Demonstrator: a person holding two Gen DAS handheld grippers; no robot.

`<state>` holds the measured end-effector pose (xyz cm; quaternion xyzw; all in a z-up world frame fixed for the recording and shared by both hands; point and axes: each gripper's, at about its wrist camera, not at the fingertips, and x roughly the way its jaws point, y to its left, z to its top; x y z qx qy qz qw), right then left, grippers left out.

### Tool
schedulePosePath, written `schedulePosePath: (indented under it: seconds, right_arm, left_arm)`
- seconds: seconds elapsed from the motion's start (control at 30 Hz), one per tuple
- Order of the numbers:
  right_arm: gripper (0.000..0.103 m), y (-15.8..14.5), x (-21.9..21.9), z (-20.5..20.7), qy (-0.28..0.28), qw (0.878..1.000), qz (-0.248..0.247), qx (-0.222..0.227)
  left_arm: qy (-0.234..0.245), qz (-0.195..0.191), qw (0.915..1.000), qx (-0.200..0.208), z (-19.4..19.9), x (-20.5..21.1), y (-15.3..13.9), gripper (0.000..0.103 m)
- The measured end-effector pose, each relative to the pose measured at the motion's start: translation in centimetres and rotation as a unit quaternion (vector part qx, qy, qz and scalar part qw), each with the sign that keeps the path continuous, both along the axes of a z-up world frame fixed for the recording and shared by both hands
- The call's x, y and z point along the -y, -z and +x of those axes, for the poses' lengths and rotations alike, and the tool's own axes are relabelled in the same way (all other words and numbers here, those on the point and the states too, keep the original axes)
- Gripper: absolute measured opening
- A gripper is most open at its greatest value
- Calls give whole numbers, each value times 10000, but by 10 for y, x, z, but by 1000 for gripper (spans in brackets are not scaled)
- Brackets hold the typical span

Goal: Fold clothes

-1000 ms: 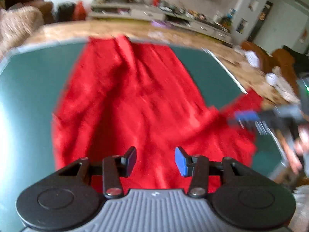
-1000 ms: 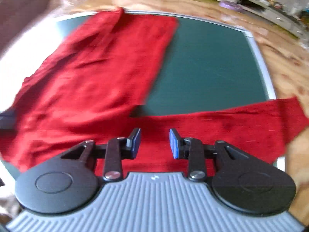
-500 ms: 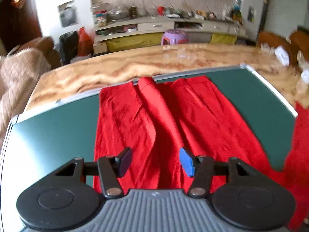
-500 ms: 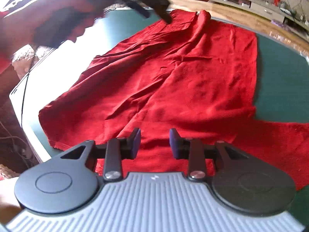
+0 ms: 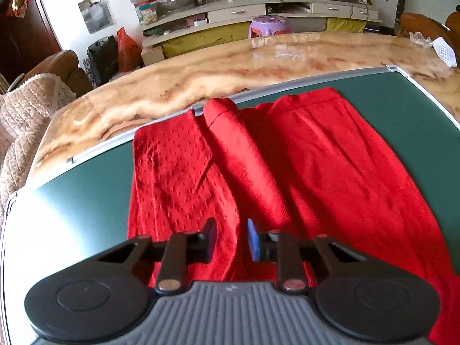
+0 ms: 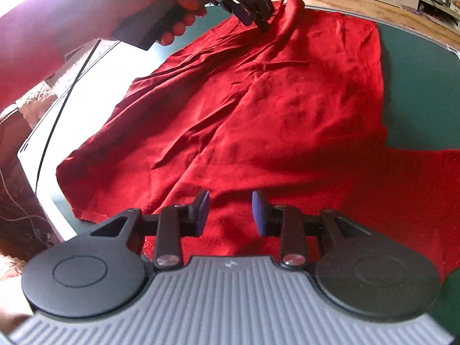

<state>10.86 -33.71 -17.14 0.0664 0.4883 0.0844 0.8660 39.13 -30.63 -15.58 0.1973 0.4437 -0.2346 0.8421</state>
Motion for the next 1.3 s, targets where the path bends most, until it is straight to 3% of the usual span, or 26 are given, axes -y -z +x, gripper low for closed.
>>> schedulePosePath:
  seconds: [0.2,0.53,0.7,0.87,1.0,1.17,1.3]
  right_arm:
    - [38,1,2,-1,69,9999,99,21]
    - [38,2,1,0,108,9998,160,93]
    - [38,3,1,-1,119,9998,155,107]
    - [38,3,1,0,89,9998,139,97]
    - [38,2,0,1,44,9999,91,84]
    - [38,2,-2,1,27,10000,23,71]
    - [38,2,-6,1,10,9999,-101,68]
  left_arm:
    - [-52,-150,9998,-75,4,-13,-1,3]
    - [-223,-607,9979,-6,3,-50,-29,1]
    - [-577,-956,9937,-44,8,-81,-45,1]
    - [-1263,-1414,9819,14,3,-149,-62,1]
    - [-1990,-1457,9691,77,-8,-224,-63,1]
    - [-2699,-1342,9534,-91,-24,-300,-39,1]
    - [-2995,-1279,9449,-329,-38,-337,-16,1]
